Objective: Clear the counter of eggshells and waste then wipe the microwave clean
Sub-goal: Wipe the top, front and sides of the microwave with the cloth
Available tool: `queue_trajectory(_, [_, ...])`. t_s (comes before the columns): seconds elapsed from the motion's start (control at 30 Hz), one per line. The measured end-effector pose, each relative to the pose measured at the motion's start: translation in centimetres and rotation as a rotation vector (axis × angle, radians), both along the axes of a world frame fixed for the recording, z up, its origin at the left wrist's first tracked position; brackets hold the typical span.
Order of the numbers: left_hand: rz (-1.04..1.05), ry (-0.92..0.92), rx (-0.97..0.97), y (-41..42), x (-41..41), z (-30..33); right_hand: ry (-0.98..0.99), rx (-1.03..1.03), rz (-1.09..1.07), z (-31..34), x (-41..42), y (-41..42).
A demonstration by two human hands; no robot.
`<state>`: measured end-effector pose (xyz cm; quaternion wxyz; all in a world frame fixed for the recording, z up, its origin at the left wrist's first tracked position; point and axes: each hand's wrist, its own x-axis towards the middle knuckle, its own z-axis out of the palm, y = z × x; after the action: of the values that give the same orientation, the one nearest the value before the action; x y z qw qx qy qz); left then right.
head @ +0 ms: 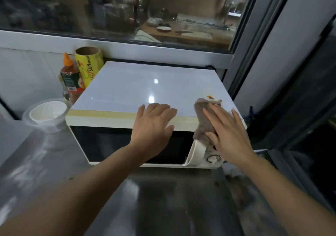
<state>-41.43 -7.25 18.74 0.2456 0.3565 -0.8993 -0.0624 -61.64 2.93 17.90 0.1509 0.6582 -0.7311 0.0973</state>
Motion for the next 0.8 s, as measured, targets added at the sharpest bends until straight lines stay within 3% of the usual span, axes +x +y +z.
queue_trajectory(0.3, [0.118, 0.010, -0.157, 2.0, -2.2, -1.1, -0.207, -0.149, 0.004, -1.1, -6.3, 3.9])
queue_trajectory(0.47, [0.150, 0.002, -0.151, 2.5, -2.4, -0.9, -0.375, -0.270, -0.039, -2.1, -6.1, 4.4])
queue_trajectory(0.63, [0.141, 0.014, -0.173, 2.2, -2.2, -1.4, -0.346, -0.489, -0.202, -4.3, -2.3, 3.9])
queue_trajectory(0.8, [0.110, 0.073, -0.200, 1.6, -2.0, -2.1, -0.336, -0.613, -0.199, -5.8, 0.2, 3.7])
